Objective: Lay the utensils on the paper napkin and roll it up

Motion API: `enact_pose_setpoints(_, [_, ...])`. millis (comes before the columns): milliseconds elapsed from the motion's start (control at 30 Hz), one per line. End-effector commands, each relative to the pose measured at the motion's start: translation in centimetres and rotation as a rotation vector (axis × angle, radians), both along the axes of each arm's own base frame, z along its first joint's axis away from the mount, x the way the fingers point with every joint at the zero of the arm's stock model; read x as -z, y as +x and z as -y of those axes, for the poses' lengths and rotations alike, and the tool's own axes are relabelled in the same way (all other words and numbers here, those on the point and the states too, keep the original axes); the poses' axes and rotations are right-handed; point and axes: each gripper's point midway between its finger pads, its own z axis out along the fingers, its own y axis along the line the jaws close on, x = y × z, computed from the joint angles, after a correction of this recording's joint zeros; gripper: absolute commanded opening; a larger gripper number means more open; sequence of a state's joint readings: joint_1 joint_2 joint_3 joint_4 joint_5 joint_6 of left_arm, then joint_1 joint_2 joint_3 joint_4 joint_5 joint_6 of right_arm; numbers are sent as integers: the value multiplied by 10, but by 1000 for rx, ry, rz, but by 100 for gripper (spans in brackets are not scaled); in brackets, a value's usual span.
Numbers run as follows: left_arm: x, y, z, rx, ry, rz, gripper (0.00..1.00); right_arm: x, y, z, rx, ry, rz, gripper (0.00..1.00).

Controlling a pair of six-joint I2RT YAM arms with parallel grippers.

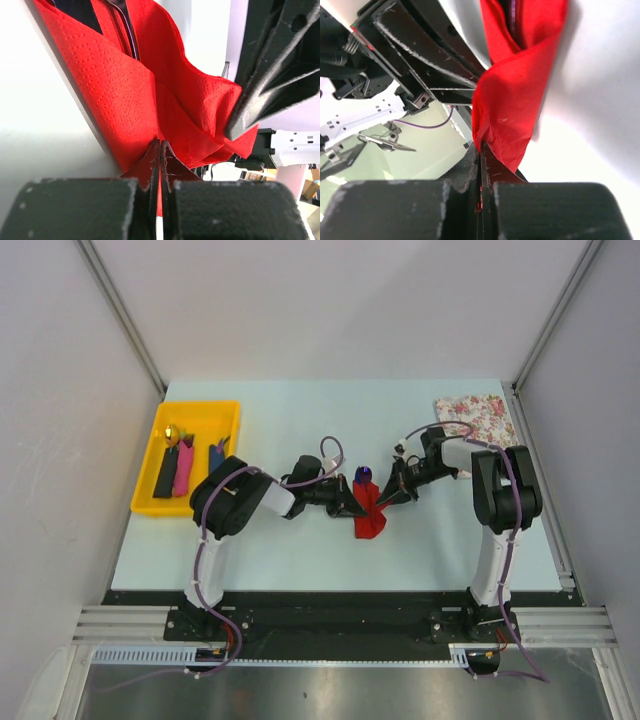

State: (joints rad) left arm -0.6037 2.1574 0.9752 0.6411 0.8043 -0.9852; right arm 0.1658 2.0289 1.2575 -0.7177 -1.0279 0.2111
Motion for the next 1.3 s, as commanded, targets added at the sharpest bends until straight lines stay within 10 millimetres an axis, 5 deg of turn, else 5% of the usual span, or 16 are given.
enact_pose_setpoints(0, [15,7,-2,-21,50,26,0,-28,11,-13,-17,70,83,0])
enact_pose_setpoints(533, [12,9,0,-10,50,35,0,-17,13,-56,-79,124,66,0])
enact_pose_setpoints(700, [13,10,-1,-14,55,37,0,-11,7,-57,-101,102,42,0])
enact_pose_setpoints(833, [13,10,-1,-14,56,39,0,-1,9,-38,-83,21,44,1])
enact_pose_setpoints(933, [12,11,-1,-17,55,39,0,0,13,-18,-43,-28,44,9])
enact_pose_setpoints(1033, [12,11,-1,-16,55,41,0,-3,14,-3,-26,-61,59,34])
enact_pose_setpoints(1067, [13,11,-1,-18,56,38,0,-4,14,1,-22,-73,63,50])
enact_pose_setpoints(1200, [13,11,0,-17,56,42,0,-5,13,16,-18,-120,83,80])
enact_pose_setpoints(1267, [13,11,0,-17,56,42,1,-3,13,20,-18,-130,87,81])
